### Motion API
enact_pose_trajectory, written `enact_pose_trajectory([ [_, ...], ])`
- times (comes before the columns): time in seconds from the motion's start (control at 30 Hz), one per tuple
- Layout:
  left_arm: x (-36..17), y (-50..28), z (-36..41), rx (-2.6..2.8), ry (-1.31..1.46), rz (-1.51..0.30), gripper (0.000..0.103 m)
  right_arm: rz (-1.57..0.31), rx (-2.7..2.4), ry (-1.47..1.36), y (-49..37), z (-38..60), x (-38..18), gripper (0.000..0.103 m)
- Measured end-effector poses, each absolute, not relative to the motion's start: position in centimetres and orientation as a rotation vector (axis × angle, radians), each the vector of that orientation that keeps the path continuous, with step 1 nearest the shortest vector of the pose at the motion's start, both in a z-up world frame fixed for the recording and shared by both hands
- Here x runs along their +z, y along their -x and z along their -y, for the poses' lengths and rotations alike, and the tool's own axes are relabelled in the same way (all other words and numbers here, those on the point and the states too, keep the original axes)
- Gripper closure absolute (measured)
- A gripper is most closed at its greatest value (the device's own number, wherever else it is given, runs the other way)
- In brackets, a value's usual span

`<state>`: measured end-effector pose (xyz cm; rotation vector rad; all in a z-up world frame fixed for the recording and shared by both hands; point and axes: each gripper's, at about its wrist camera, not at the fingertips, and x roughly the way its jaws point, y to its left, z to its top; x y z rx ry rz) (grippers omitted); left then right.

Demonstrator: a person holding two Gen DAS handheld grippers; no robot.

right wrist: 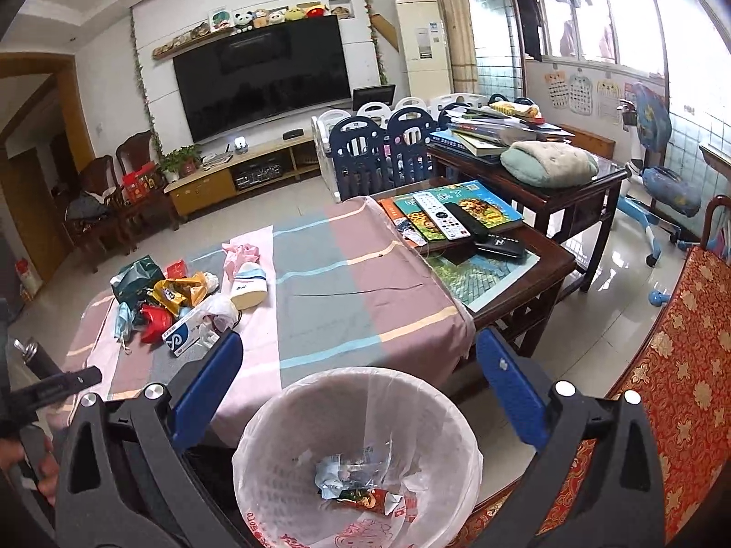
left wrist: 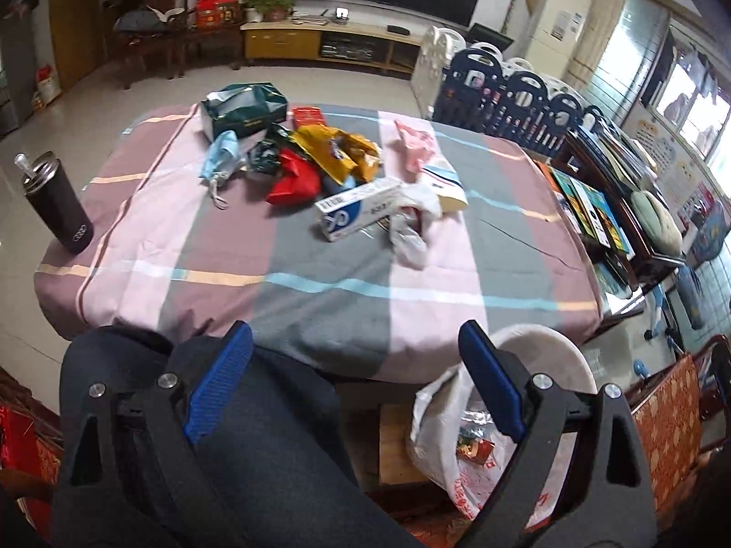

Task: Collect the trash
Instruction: 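Grasp the white plastic bag with the right tool while the left tool grasps the white medicine box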

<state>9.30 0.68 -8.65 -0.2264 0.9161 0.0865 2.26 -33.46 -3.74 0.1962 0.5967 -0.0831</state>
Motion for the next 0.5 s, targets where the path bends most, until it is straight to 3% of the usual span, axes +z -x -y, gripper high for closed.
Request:
enact_pose_trajectory([
  [0.2, -8.3, -9.3, -3.2, 0.147, 0.237, -0.878, 0.011, -0.680, 0.008, -0.220, -6.1, 30.3, -5.3, 0.003],
  [0.5, -8.2, -9.1, -7.1, 0.216, 0.267, -0.835, 0.009, -0.901, 0.181, -0.087, -21.7, 16.9, -13.5, 0.003],
])
